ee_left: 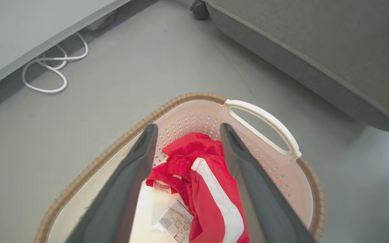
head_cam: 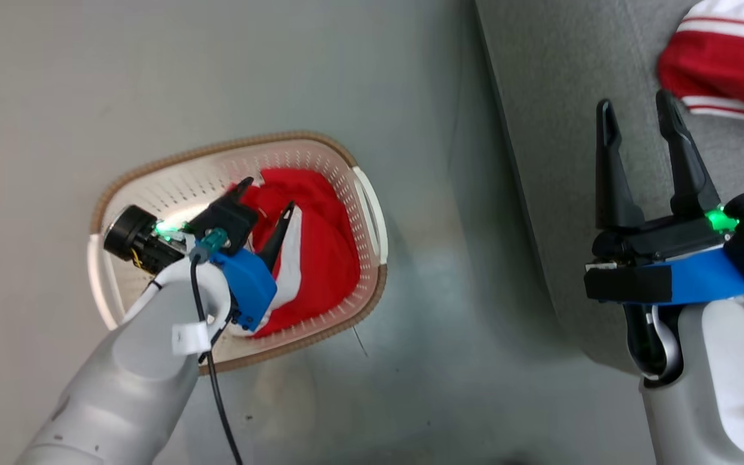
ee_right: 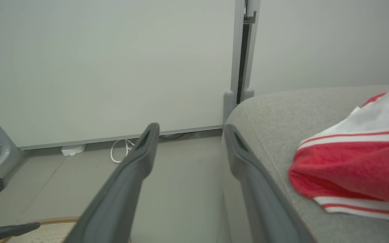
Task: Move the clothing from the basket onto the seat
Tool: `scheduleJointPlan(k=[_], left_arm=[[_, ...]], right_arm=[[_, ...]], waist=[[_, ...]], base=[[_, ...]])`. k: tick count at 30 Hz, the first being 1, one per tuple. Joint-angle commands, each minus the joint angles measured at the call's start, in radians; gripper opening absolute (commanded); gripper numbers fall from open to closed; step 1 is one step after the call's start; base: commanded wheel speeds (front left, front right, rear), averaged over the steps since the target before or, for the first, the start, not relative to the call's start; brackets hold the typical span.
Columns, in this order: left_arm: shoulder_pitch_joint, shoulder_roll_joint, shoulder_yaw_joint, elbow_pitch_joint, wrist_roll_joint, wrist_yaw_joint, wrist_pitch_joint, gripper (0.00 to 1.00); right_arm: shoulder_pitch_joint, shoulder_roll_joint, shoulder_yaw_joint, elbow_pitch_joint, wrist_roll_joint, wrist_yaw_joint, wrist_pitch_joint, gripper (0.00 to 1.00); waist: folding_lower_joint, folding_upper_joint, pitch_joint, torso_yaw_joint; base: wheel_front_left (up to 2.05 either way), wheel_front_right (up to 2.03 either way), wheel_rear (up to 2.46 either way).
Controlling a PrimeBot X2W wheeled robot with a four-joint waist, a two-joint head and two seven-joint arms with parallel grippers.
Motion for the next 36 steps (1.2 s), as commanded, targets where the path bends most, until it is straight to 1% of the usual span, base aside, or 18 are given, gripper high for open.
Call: scheduleJointPlan(k=[1,5,8,10,16,22,27,28,29,30,33,36], left_arm=[[-0.026,0.01,-0.019,0.022,-0.012,-0.001,0.017,1.0],[-0.084,0.016,-0.101,0.084,-0.065,-0.001,0.066,1.0],[-0.107,0.021,-0.154,0.125,-0.115,-0.001,0.135,1.0],[-0.121,0.02,-0.184,0.134,-0.154,-0.001,0.176,1.0],[-0.152,0.048,-0.27,0.132,-0.259,-0.001,0.263,1.0],[-0.186,0.066,-0.34,0.128,-0.332,-0.001,0.292,1.0],[-0.207,0.064,-0.397,0.133,-0.366,-0.001,0.274,1.0],[-0.212,0.064,-0.408,0.133,-0.371,-0.001,0.27,0.69],[-0.218,0.064,-0.419,0.135,-0.377,-0.001,0.266,0.22],[-0.224,0.062,-0.426,0.136,-0.382,-0.001,0.256,0.0],[-0.229,0.052,-0.457,0.14,-0.399,-0.001,0.24,0.0],[-0.235,0.048,-0.473,0.14,-0.42,-0.001,0.203,0.0]], right_arm=[[-0.025,0.002,0.003,-0.008,0.007,0.0,-0.001,1.0],[-0.05,0.002,0.007,-0.017,0.012,0.0,-0.001,1.0],[-0.064,0.002,0.007,-0.023,0.016,0.0,-0.001,1.0],[-0.072,0.002,0.007,-0.026,0.017,0.0,-0.001,1.0],[-0.09,0.001,0.007,-0.039,0.021,0.0,-0.001,1.0],[-0.101,0.001,0.001,-0.047,0.02,0.0,-0.001,1.0],[-0.108,0.001,0.002,-0.055,0.018,0.0,-0.001,1.0],[-0.108,0.001,0.0,-0.056,0.017,0.0,-0.001,1.0],[-0.11,0.001,-0.001,-0.056,0.016,0.0,-0.001,1.0],[-0.111,0.002,-0.002,-0.055,0.014,0.0,-0.001,1.0],[-0.114,0.002,-0.003,-0.046,0.008,0.0,-0.001,1.0],[-0.112,0.002,-0.002,-0.042,0.004,0.0,-0.001,1.0]], waist=[[-0.0003,0.0,0.072,-0.026],[-0.0003,0.0,0.128,-0.034],[-0.0003,0.0,0.166,-0.038],[-0.0003,0.0,0.189,-0.041],[-0.0003,0.0,0.248,-0.047],[-0.0003,0.0,0.3,-0.05],[-0.0003,0.0,0.325,-0.051],[-0.0003,0.0,0.327,-0.05],[-0.0003,0.0,0.329,-0.048],[-0.0003,0.0,0.329,-0.046],[-0.0003,0.0,0.324,-0.038],[-0.0003,0.0,0.308,-0.03]], base=[[0.0,0.0,0.0],[0.0,0.0,0.0],[0.0,0.0,0.0],[0.0,0.0,0.0],[0.0,0.0,0.0],[0.0,0.0,0.0],[0.0,0.0,0.0],[0.0,0.0,0.0],[0.0,0.0,0.0],[0.0,0.0,0.0],[0.0,0.0,0.0],[0.0,0.0,0.0]])
